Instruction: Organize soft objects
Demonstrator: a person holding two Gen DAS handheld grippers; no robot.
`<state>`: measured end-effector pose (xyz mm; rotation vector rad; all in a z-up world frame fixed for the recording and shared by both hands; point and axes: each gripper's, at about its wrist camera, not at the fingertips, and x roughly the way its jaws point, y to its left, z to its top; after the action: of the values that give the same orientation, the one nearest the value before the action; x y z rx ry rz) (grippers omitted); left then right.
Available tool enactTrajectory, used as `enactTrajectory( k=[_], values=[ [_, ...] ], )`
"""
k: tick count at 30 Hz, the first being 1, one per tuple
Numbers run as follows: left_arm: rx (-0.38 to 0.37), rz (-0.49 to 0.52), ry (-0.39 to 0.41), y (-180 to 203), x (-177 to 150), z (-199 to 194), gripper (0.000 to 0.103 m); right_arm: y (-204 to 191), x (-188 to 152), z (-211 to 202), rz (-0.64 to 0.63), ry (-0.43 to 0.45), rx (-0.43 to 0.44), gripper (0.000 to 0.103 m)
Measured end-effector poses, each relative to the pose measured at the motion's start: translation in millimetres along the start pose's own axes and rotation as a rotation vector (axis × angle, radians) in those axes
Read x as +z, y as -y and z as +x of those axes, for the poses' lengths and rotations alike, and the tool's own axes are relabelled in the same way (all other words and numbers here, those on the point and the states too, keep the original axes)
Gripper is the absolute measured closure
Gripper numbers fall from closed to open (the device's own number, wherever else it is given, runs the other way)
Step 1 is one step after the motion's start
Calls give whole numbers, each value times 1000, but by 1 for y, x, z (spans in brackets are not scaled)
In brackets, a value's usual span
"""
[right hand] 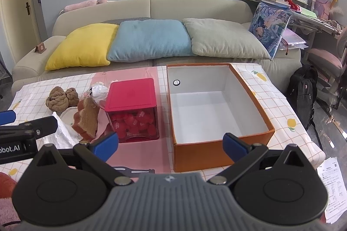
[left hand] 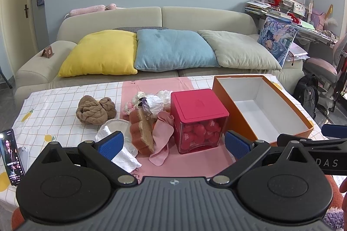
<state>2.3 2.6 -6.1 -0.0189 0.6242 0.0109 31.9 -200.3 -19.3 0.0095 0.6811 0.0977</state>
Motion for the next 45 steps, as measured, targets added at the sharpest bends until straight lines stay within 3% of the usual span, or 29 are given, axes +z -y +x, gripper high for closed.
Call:
enactTrajectory(
  k=[45],
  values=[
    [3,-24,-14,-9,-4,4,0,-6,2,-2,-17,1,-2,3]
  ],
)
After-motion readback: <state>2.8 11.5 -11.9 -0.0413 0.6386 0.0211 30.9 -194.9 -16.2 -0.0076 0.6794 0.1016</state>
